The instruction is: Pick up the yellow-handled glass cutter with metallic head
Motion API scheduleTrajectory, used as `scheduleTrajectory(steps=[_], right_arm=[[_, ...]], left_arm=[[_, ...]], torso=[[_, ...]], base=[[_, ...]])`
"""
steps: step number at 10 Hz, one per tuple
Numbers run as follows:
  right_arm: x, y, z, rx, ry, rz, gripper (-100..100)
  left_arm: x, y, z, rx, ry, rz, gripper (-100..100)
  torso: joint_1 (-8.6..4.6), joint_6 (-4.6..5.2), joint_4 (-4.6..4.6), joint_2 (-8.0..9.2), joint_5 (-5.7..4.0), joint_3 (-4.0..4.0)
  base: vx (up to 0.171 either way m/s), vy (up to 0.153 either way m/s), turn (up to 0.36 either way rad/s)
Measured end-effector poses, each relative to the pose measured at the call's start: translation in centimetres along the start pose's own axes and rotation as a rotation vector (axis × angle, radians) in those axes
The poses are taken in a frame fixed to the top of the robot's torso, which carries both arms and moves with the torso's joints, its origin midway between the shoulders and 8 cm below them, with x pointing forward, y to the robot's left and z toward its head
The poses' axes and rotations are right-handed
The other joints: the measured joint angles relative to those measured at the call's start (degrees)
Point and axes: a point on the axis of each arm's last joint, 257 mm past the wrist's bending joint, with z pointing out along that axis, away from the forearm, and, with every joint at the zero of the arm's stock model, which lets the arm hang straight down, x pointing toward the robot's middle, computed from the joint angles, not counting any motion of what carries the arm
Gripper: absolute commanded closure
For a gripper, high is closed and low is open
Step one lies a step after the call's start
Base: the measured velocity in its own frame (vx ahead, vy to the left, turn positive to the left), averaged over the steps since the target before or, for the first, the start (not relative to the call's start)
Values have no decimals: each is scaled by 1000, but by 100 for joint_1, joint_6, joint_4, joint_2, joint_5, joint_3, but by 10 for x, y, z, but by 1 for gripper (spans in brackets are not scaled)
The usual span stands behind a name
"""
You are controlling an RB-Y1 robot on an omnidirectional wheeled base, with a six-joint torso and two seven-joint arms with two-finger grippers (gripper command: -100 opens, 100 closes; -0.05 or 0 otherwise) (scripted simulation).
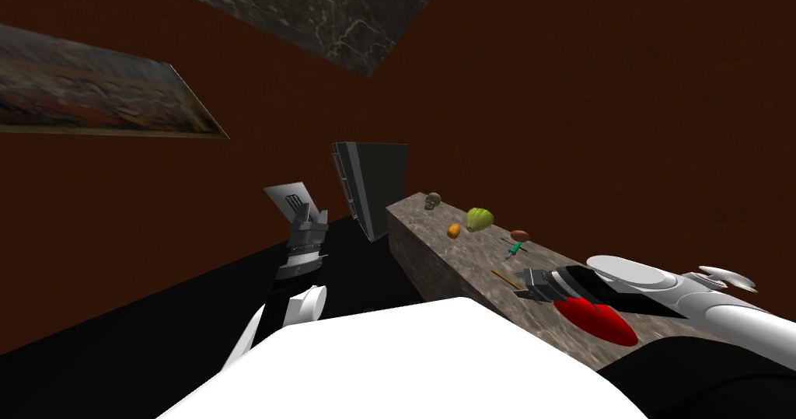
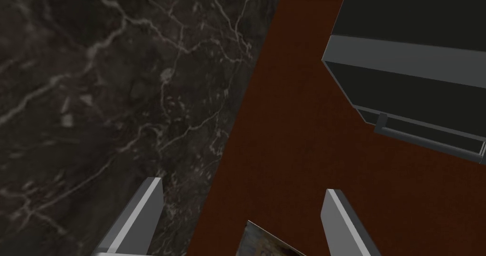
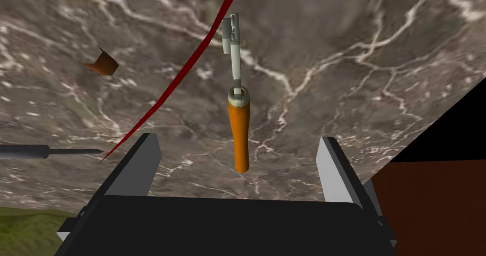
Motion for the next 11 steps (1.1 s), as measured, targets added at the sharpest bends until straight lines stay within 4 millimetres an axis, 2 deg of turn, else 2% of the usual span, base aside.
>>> scheduleTrajectory(steps=[2,3,7,8,9,10,11], right_arm=[[12,7,12,3,-2,17,-100],[13,6,13,5,-3,16,100],[12,7,13,3,-3,16,100],[12,7,13,3,-3,16,0],[12,7,13,3,-3,16,100],[6,4,7,3,-3,6,100],[6,3,6,3,-2,6,0]], left_arm=[[0,0,0,0,0,0,0],[0,0,0,0,0,0,0],[0,0,0,0,0,0,0],[0,0,0,0,0,0,0],[0,0,0,0,0,0,0],[0,0,0,0,0,0,0],[0,0,0,0,0,0,0]], torso=[[-6,-1,-1,-6,-2,-3],[-6,0,0,-2,-1,-1],[-20,-2,-1,0,-9,0],[-21,-2,-1,0,-9,-1],[-21,-1,-1,0,-10,-1],[-20,7,1,8,-4,4],[-20,1,0,7,-10,4]], base=[[25,-3,62],[0,0,0],[0,0,0],[0,0,0],[-19,0,-156],[-12,0,-46],[0,0,0]])
